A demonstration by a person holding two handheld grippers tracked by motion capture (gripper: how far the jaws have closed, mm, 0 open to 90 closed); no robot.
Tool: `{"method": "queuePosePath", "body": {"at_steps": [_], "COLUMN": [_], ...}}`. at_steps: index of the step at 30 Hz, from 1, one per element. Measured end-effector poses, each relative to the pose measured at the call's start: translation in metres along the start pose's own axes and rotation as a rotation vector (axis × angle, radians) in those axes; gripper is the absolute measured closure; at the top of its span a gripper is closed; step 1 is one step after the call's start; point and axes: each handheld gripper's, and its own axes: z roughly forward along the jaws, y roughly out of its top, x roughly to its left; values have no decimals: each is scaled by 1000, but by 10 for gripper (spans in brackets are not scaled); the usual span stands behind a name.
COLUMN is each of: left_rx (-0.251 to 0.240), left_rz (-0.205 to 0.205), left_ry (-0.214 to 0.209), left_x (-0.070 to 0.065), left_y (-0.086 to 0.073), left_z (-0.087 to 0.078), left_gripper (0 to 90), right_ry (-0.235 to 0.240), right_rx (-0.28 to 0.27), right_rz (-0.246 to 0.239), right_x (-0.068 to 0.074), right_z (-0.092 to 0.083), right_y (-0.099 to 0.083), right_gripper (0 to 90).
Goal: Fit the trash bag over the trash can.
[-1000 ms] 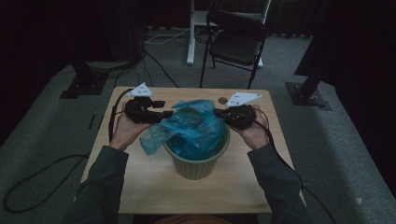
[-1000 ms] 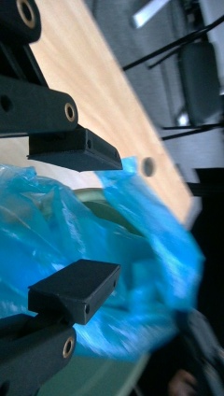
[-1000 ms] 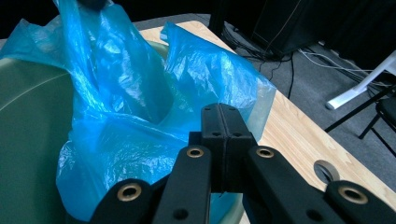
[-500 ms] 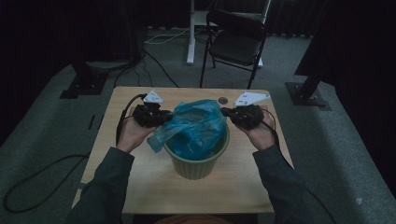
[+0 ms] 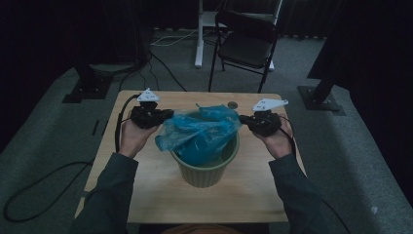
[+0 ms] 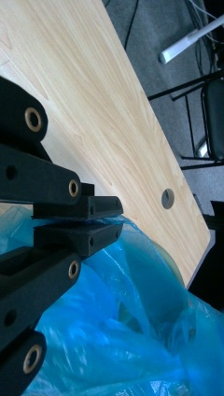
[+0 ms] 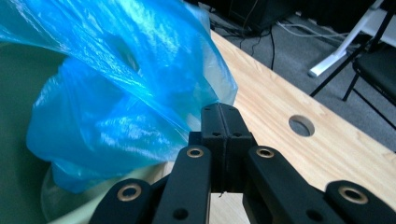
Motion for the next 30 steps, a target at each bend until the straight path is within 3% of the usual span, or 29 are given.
{"method": "queuePosePath", "body": {"at_steps": [13,16,19,30], "left_rx": [-13,-15,-4,1], "left_rz": [-81,-76,-53,-47], "left_ry": [36,24,20,16], "left_x": [16,15,12,11], "left_y": [-5,-5,-3,-2], "left_z": [-2,-1,1,3], "left_gripper": [871,870,867,864], "right_ry": [18,21,13,3], "right_rx": [44,46,14,-33], "right_rz": [21,17,21,35], "right_x": [-6,-6,-9,-19], "right_z": [-5,-6,-12,-31], "right_y": [-21,-22,-20,-15], "right_gripper": [900,897,790,716]}}
